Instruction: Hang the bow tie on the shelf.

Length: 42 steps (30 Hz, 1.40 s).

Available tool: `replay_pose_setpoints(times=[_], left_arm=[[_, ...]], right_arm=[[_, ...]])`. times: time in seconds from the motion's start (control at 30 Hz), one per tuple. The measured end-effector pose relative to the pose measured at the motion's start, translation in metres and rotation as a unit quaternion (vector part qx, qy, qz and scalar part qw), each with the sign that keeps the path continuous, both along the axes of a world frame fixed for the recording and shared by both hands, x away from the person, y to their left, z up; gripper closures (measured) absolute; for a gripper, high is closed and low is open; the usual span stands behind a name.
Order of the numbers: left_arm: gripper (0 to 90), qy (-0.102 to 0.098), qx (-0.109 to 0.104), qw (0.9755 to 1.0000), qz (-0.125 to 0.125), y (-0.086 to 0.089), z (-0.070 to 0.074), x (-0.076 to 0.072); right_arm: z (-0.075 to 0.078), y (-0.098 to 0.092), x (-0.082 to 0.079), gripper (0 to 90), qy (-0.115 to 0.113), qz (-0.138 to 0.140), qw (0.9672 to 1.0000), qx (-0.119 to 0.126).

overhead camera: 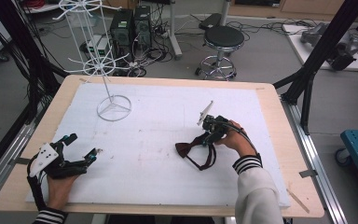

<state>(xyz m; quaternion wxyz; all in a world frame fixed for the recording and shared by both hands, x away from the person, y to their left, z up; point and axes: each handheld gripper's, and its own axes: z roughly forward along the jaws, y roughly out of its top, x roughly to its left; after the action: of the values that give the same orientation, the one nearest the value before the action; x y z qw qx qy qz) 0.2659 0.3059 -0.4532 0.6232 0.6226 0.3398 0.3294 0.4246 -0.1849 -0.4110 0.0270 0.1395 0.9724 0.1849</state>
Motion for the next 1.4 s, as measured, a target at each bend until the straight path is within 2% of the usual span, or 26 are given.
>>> replay_pose_setpoints(times=[0.1, 0.2, 0.23, 0.33, 0.53, 0.8, 0.9, 0.93, 1.1, 1.13, 1.4], left_arm=[[3.9, 0.0, -0.002, 1.0, 0.0, 0.0, 0.0, 0.0], [3.9, 0.0, -0.003, 1.0, 0.0, 0.0, 0.0, 0.0], [3.9, 0.0, -0.003, 1.0, 0.0, 0.0, 0.0, 0.0], [3.9, 0.0, -0.003, 1.0, 0.0, 0.0, 0.0, 0.0], [3.9, -0.001, -0.003, 1.0, 0.0, 0.0, 0.0, 0.0], [3.9, 0.003, -0.001, 1.0, 0.0, 0.001, 0.001, 0.001], [3.9, 0.004, 0.0, 1.0, -0.001, 0.0, 0.001, 0.001], [3.9, 0.004, 0.0, 1.0, -0.001, 0.0, 0.001, 0.001], [3.9, 0.023, 0.013, 0.9996, -0.014, -0.001, 0.004, 0.006], [3.9, 0.026, 0.012, 0.9994, -0.017, -0.001, 0.005, 0.007], [3.9, 0.053, 0.018, 0.9971, -0.051, -0.006, 0.024, 0.016]], right_arm=[[0.002, 0.001, -0.003, 80.6, 0.001, -0.008, 1.0, -0.004], [0.002, 0.001, -0.003, 81.3, 0.0, -0.006, 1.0, -0.005], [0.002, 0.0, -0.003, 81.3, 0.008, -0.011, 0.9999, 0.003], [0.002, 0.0, -0.003, 81.3, 0.014, -0.01, 0.9998, 0.008], [0.002, 0.003, -0.003, 81.2, 0.015, -0.01, 0.9996, 0.021], [0.012, 0.002, -0.008, 81.1, 0.006, -0.02, 0.998, 0.059], [0.018, 0.001, -0.011, 81.1, 0.002, -0.029, 0.9963, 0.081], [0.018, 0.001, -0.011, 81.1, 0.002, -0.029, 0.9963, 0.081], [0.025, 0.0, -0.015, 81.1, -0.006, -0.036, 0.9945, 0.099], [0.028, 0.0, -0.017, 81.0, -0.01, -0.04, 0.9932, 0.109], [0.038, 0.002, -0.025, 81.0, -0.022, -0.046, 0.9891, 0.138]])
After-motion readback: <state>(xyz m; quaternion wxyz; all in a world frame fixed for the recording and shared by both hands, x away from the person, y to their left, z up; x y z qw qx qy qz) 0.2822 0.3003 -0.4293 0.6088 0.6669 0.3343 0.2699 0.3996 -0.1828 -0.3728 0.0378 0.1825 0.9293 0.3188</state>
